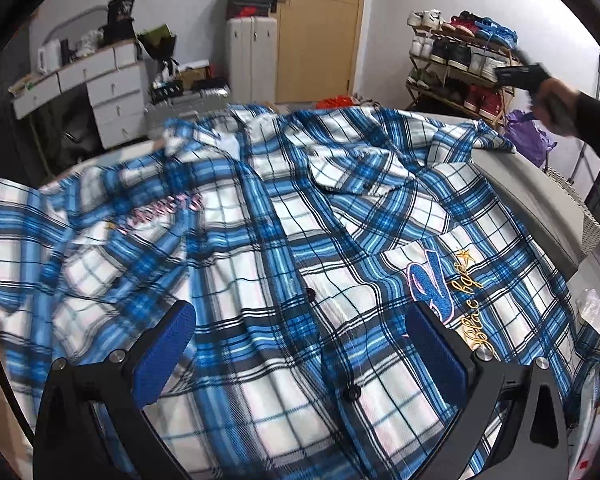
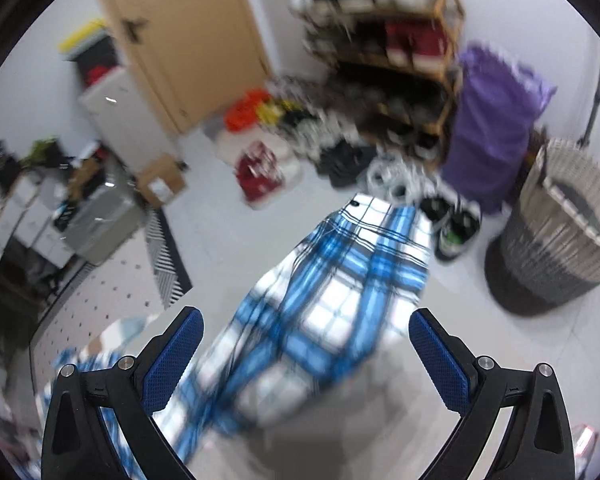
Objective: Fold large clothes
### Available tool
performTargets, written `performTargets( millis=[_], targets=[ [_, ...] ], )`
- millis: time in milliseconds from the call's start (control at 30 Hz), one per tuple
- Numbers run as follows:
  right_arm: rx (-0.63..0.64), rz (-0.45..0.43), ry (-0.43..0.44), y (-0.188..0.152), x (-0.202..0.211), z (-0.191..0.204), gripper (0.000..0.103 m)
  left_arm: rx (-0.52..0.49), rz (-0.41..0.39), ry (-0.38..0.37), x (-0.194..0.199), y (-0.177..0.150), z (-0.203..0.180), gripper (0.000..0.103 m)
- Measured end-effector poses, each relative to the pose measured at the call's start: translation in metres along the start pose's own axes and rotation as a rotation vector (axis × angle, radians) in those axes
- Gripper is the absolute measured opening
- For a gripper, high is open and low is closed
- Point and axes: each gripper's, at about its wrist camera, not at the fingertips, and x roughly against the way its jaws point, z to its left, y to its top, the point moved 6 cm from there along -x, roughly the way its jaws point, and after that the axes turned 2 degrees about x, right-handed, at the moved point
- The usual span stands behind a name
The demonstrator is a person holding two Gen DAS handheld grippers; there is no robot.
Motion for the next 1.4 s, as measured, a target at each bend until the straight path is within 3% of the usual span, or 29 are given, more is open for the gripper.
performTargets(
  millis=[100, 167, 267, 333, 367, 400, 433, 467, 500, 533, 667, 767, 867, 900, 933, 1000, 1100, 1233, 1400],
  targets=[
    [-0.038, 0.121, -0.081, 0.023, -0.056, -0.004, 0.1, -0.003, 0.023, -0.022, -0.008, -0.005, 0.0, 0.102],
    [-0.039, 0.114, -0.171, 0.035, -0.075, -0.009, 0.098, -0.006, 0.049, -0.037, -0.012, -0.01, 0.0, 0.102],
    [-0.017, 0.123, -0.228, 0.043, -0.103, -0.011, 0.095, -0.002, 0.1, -0.047, -0.015, -0.017, 0.0, 0.102],
    [0.021, 0.166, -0.266, 0.041, -0.118, -0.009, 0.075, -0.001, 0.098, -0.067, -0.013, -0.017, -0.002, 0.102],
    [0.032, 0.14, -0.271, 0.046, -0.121, -0.007, 0.074, 0.0, 0.092, -0.064, -0.01, -0.018, -0.002, 0.102],
    [0.038, 0.106, -0.272, 0.049, -0.118, -0.006, 0.06, 0.001, 0.092, -0.063, -0.01, -0.018, -0.002, 0.102],
    [0.043, 0.106, -0.279, 0.05, -0.12, -0.005, 0.035, 0.004, 0.096, -0.068, -0.012, -0.019, -0.001, 0.102],
    [0.044, 0.101, -0.3, 0.051, -0.12, -0.007, 0.028, 0.007, 0.101, -0.069, -0.014, -0.019, -0.001, 0.102],
    [0.04, 0.079, -0.292, 0.051, -0.116, -0.006, 0.009, 0.015, 0.105, -0.069, -0.012, -0.021, -0.001, 0.102],
    [0.029, 0.06, -0.264, 0.051, -0.112, -0.006, 0.007, 0.02, 0.103, -0.069, -0.016, -0.02, 0.001, 0.102],
    [0.062, -0.113, -0.155, 0.054, -0.071, -0.001, 0.005, 0.054, 0.098, -0.079, -0.018, -0.02, 0.008, 0.102],
    [0.095, -0.255, -0.081, 0.043, -0.016, 0.002, 0.005, 0.074, 0.099, -0.105, -0.021, -0.017, 0.011, 0.102],
    [0.085, -0.365, 0.111, 0.017, 0.042, 0.002, 0.005, 0.097, 0.092, -0.113, -0.023, -0.014, 0.015, 0.102],
    [0.101, -0.406, 0.22, 0.0, 0.064, 0.005, 0.005, 0.099, 0.091, -0.117, -0.023, -0.014, 0.015, 0.102],
    [0.123, -0.449, 0.26, -0.018, 0.085, 0.006, 0.005, 0.101, 0.089, -0.119, -0.022, -0.014, 0.015, 0.102],
    [0.125, -0.469, 0.309, -0.055, 0.109, 0.001, 0.005, 0.104, 0.088, -0.117, -0.021, -0.015, 0.015, 0.102],
    [0.03, -0.448, 0.332, -0.109, 0.118, -0.028, 0.005, 0.096, 0.085, -0.113, -0.021, -0.015, 0.013, 0.102],
    [-0.098, -0.333, 0.268, -0.164, 0.092, -0.076, 0.005, 0.077, 0.083, -0.112, -0.02, -0.016, 0.01, 0.102],
    [-0.173, -0.259, 0.234, -0.188, 0.081, -0.107, 0.009, 0.085, 0.085, -0.112, -0.02, -0.015, 0.011, 0.102]
  ],
)
